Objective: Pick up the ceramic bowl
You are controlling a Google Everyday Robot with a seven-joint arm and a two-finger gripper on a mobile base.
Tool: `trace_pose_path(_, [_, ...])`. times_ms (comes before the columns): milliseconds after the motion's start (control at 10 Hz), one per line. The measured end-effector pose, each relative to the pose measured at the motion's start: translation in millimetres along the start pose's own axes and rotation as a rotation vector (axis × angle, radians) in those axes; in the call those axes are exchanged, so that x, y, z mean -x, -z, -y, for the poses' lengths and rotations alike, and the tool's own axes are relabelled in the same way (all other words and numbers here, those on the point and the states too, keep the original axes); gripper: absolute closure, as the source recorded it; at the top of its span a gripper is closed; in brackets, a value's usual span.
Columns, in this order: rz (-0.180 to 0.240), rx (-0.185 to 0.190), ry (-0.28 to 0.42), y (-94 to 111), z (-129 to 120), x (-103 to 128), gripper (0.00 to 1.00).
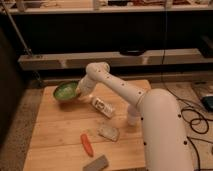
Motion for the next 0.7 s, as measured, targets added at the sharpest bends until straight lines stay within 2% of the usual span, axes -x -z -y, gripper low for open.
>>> trace_pose_path(700, [-0.001, 0.015, 0.019, 18.8, 9.6, 6.2, 1.0])
